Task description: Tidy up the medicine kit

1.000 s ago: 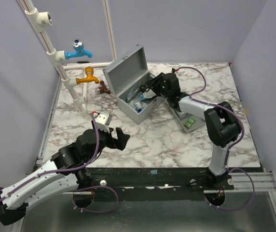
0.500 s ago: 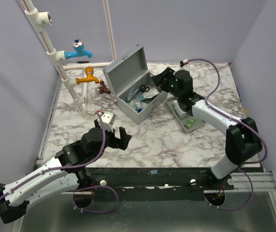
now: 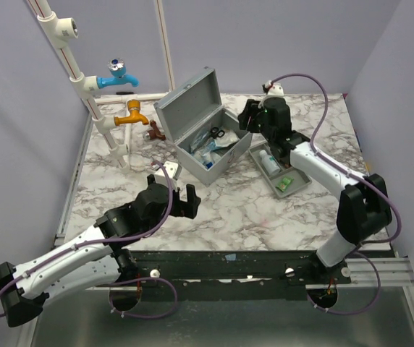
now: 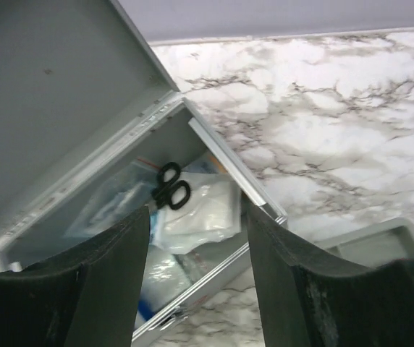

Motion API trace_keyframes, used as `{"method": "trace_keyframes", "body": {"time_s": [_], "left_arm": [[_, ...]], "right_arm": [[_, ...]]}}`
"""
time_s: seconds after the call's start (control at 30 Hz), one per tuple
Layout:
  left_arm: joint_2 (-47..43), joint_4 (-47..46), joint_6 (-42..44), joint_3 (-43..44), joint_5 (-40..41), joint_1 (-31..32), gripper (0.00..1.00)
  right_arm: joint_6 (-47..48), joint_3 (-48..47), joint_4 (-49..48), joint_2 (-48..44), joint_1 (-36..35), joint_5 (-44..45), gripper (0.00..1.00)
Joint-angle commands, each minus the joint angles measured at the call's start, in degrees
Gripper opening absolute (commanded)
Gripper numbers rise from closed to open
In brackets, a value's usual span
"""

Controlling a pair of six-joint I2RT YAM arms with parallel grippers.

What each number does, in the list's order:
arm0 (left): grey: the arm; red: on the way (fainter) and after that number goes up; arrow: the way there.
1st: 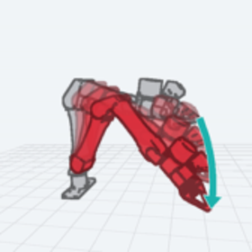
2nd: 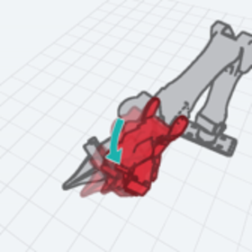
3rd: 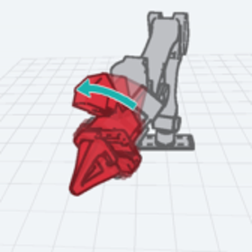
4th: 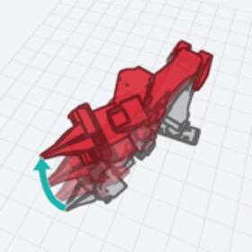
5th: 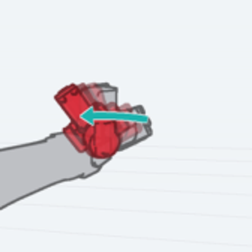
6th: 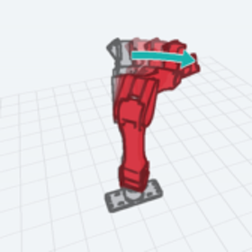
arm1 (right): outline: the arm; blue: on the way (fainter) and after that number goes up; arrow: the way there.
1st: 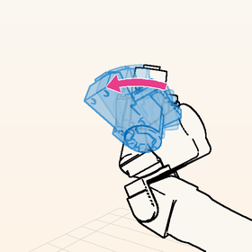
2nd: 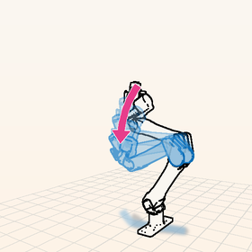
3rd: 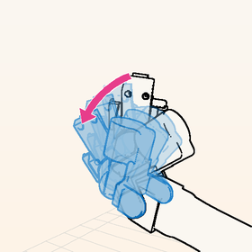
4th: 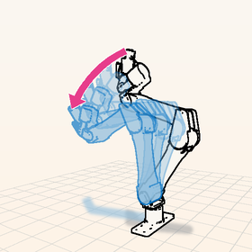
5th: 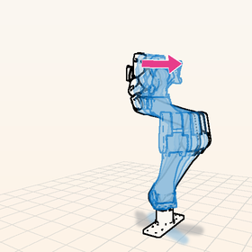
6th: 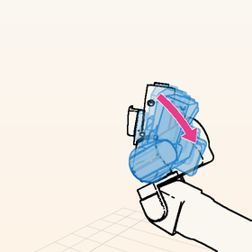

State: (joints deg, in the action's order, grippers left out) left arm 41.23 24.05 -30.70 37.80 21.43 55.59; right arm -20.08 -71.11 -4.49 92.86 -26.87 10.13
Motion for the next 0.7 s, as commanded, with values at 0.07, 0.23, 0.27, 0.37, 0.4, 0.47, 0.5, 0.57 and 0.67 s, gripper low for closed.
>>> {"method": "trace_keyframes", "body": {"time_s": [0.07,0.23,0.27,0.37,0.4,0.47,0.5,0.57,0.67], "left_arm": [[0.7,-0.2,-2.4,1.4,1.2,-0.6,0.99],[-1.4,0.7,-3.7,-0.1,1.4,-0.9,0.99],[-1.7,0.8,-3.8,-0.3,1.5,-1.1,0.99],[-2.2,1.3,-3.6,-0.4,1.5,-1.4,0.99],[-2.3,1.4,-3.5,-0.3,1.5,-1.5,0.99],[-2.2,1.4,-3.5,-0.3,1.5,-1.5,0.99],[-2.0,1.1,-3.5,-0.5,1.3,-1.7,0.99],[-1.9,1.1,-3.5,-0.8,1.2,-1.9,0.99],[-1.7,0.6,-3.6,-1.3,0.8,-2.0,0.99]], "right_arm": [[15.5,-9.3,4.3,8.8,1.3,1.5,0.61],[17.6,-14.3,6.8,14.3,5.0,-7.6,0.62],[17.7,-15.3,7.1,15.5,6.0,-10.4,0.62],[18.7,-19.1,10.4,19.4,7.0,-13.3,0.61],[19.1,-20.3,11.4,20.4,7.1,-14.3,0.61],[19.2,-21.6,12.4,21.8,7.4,-17.1,0.61],[19.2,-21.6,12.7,22.7,7.6,-20.5,0.6],[19.1,-21.4,13.0,23.1,7.7,-21.8,0.59],[18.4,-20.9,13.0,23.7,7.8,-23.1,0.55]]}}
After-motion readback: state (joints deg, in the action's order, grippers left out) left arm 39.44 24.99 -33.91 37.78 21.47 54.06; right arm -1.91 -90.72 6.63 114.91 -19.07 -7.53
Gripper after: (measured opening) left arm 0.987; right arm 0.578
